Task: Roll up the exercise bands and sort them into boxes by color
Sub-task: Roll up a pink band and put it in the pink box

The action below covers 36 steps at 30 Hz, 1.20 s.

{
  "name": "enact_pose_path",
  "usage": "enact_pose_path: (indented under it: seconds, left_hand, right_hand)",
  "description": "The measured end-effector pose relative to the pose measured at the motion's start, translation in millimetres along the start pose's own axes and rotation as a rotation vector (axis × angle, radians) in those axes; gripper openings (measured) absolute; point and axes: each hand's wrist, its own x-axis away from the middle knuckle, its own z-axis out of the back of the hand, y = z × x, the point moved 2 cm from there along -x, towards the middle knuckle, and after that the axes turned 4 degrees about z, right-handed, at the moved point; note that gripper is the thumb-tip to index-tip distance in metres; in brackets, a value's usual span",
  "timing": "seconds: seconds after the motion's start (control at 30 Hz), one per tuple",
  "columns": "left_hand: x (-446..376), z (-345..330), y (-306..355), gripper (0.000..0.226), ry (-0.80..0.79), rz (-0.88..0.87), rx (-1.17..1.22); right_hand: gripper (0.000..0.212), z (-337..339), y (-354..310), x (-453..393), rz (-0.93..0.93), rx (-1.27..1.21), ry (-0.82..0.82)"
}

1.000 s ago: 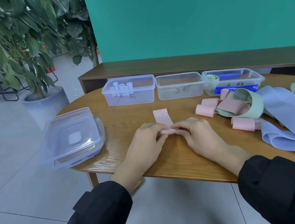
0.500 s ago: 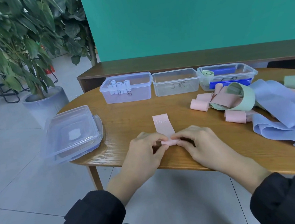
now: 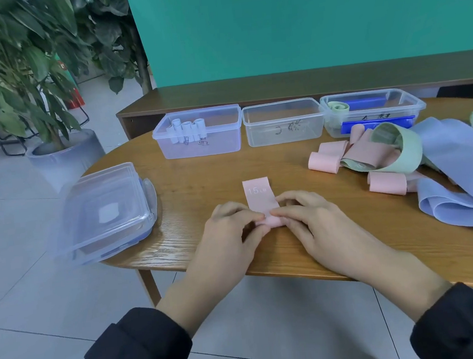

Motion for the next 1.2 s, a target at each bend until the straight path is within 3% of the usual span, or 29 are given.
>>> enact_pose_path:
  seconds: [0.17,0.53,0.93,1.07,1.2]
  left_hand:
    - [-7,2,-2,0.024,-0.038,-0.004,0.008]
    - [-3,-2,2,0.020,0.114,-0.077,0.010]
    - [-11,-9,-4,0.021,-0.011,-0.102,-0.109]
    - [-9,-8,-4,0.026,0.066,-0.116,-0.055]
    - [-13,-11,-6,0.032,0.012,-0.120,-0.140]
  right_hand:
    - [0.017,3,-8,3,0.155,0.066,0.163]
    - [0.034,0,-5,-5,0.024,0.000,-0.004]
    - [0.040,2,-8,-7,0.012,0.010,-0.050]
    - [0.043,1,-3,-15,-0.004,0.046,-0.079]
    - [0.050,-1,-2,-24,-0.051,0.087,-0.120]
